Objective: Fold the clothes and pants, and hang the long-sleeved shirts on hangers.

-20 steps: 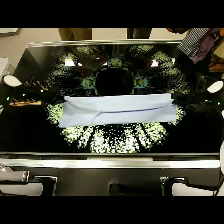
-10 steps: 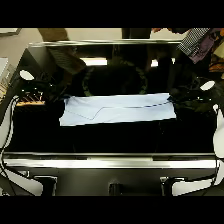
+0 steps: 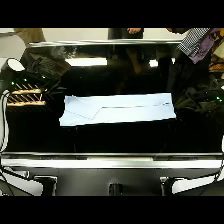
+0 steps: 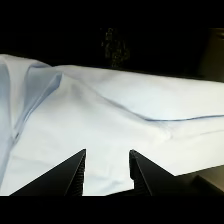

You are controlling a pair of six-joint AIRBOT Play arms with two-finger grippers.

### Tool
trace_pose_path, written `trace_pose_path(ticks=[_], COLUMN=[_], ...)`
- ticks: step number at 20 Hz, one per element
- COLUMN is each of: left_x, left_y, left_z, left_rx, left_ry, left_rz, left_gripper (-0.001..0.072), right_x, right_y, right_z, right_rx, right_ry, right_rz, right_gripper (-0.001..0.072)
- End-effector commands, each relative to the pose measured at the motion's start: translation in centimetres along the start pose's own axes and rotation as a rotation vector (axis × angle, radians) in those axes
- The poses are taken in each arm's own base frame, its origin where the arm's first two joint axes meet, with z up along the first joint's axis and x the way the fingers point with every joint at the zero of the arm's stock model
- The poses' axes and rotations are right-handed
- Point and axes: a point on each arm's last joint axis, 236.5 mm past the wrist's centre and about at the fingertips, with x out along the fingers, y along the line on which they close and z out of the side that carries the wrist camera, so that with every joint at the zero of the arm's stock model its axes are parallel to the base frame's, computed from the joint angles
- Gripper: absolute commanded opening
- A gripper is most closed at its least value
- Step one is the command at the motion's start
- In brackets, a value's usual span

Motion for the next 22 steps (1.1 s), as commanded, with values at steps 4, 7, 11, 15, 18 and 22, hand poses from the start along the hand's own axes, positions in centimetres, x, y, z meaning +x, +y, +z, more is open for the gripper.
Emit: trace_pose_path(ticks=[4,7,11,15,18,22], left_x=[-3.6,-3.7,-3.7,-3.7,-3.4,-0.6], left_y=[-0.9,-1.0,-1.0,-1.0,-1.2,-2.3], left_z=[-1.0,-1.0,-1.0,-1.0,-1.1,-2.5], left_rx=[0.046,0.045,0.045,0.045,0.048,0.082], left_ry=[-0.027,-0.029,-0.029,-0.029,-0.023,0.024], left_rz=[0.055,0.054,0.054,0.054,0.053,0.05], left_gripper=[0.0329,0.0329,0.0329,0.0326,0.0228,0.0019], right_x=[3.9,5.7,7.8,9.4,9.4,5.4], right_y=[-0.4,-0.3,1.1,3.1,4.2,5.5], right_z=[-1.6,-2.0,-3.1,-3.7,-4.5,-3.9], right_rx=[0.067,0.065,0.034,-0.021,-0.04,-0.077], right_ry=[0.123,0.145,0.185,0.189,0.212,0.166], right_rz=[0.155,0.17,0.171,0.147,0.144,0.108], right_gripper=[0.0605,0.0604,0.0592,0.0463,0.0038,0.0039])
